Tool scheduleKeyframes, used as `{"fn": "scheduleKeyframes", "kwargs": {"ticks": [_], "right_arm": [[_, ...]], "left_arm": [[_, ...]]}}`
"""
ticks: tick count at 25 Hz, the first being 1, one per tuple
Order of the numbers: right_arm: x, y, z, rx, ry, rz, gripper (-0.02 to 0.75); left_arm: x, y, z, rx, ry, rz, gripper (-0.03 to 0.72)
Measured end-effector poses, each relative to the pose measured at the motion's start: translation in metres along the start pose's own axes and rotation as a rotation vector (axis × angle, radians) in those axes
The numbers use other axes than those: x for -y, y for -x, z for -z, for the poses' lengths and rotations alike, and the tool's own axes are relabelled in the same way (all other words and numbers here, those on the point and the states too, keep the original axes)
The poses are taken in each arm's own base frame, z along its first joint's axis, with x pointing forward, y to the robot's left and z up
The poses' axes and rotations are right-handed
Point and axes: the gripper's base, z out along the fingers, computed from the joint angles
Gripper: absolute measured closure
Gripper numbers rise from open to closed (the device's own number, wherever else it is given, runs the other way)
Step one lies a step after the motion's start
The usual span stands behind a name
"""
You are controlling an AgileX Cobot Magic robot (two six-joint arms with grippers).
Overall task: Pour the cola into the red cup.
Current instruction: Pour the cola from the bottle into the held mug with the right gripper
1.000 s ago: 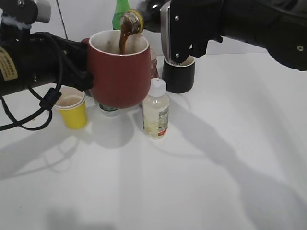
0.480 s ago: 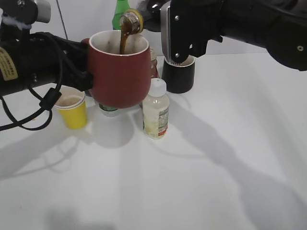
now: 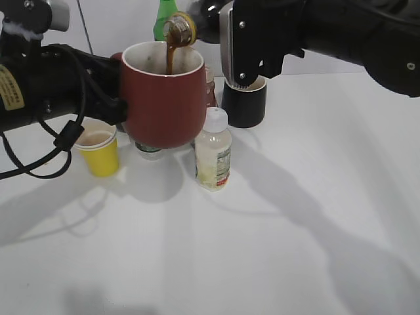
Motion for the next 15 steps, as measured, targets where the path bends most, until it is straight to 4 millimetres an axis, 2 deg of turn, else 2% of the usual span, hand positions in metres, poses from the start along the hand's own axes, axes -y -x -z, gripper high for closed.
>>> {"fn": "scheduleKeyframes", "kwargs": {"ticks": [15], "right_arm": [[0.0002,0.0001,0.0,0.001,-0.002,0.012,0.264]], "left_arm": [[0.0,-0.0003,-0.0002,-0.001,0.0,0.0,0.634]]}}
